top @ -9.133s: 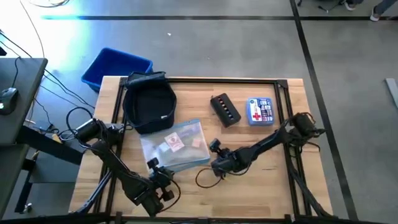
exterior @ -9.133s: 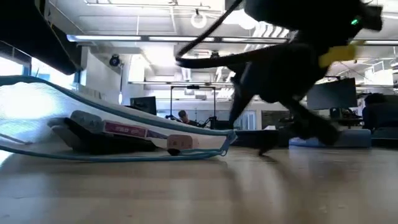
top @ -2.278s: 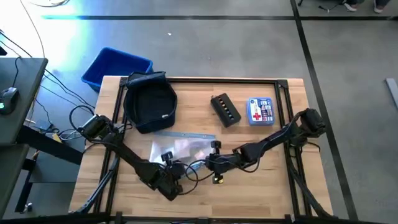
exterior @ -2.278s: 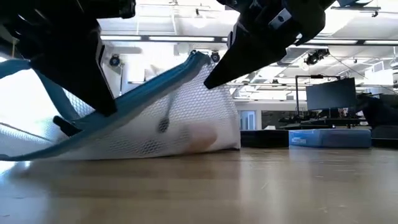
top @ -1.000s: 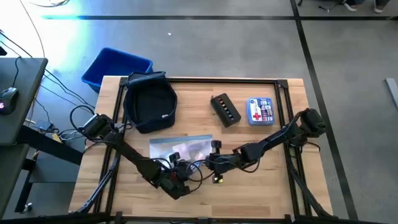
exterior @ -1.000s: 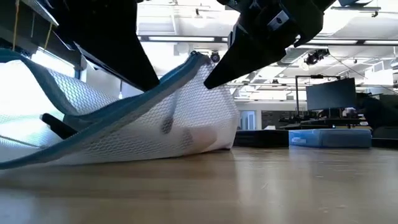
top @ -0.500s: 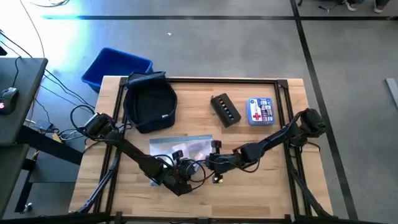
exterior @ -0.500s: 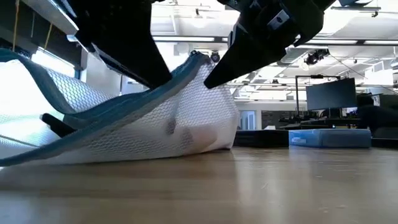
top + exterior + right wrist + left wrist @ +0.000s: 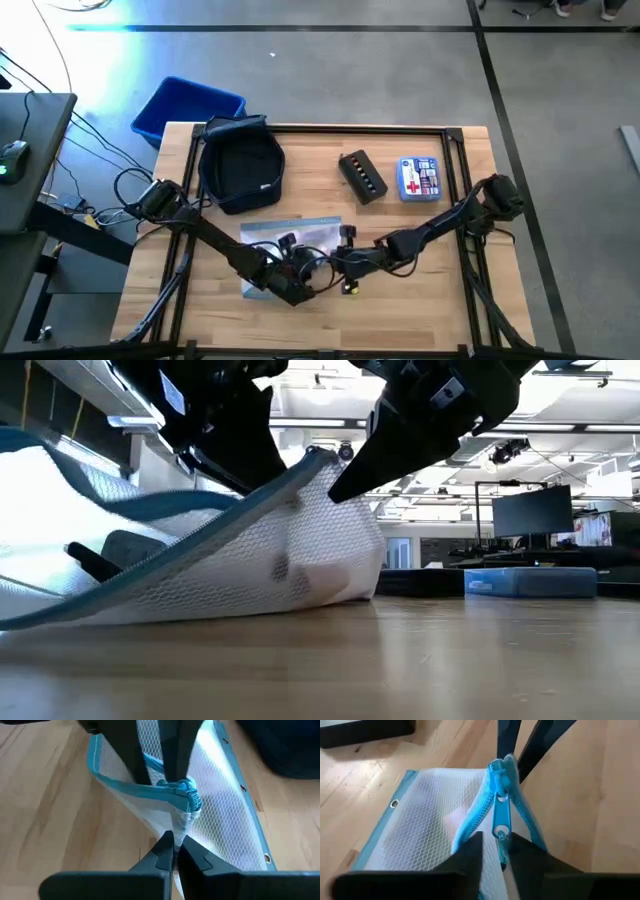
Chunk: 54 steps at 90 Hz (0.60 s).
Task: Unpack backpack
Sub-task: Close the white zip bag
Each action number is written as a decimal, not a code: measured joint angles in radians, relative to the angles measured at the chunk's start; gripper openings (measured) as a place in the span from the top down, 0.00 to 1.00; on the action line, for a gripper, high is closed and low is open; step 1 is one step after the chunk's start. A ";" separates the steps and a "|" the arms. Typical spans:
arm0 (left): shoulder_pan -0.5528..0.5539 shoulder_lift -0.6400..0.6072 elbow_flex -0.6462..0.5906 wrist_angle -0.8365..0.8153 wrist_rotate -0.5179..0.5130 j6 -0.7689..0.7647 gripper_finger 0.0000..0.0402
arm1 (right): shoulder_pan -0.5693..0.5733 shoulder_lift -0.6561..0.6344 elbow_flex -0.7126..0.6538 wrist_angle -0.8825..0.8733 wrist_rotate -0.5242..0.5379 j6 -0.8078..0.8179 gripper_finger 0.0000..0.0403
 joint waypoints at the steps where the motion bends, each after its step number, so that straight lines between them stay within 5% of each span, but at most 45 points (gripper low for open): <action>1: 0.000 0.000 0.000 0.000 0.000 0.000 0.91 | 0.000 0.000 0.000 0.000 0.000 0.000 1.00; 31: -0.061 0.000 -0.005 -0.109 -0.054 -0.085 1.00 | 0.001 0.000 0.000 0.001 0.030 -0.002 1.00; 54: -0.093 -0.001 -0.162 0.027 -0.022 -0.224 1.00 | 0.025 0.000 0.000 0.000 0.110 -0.036 1.00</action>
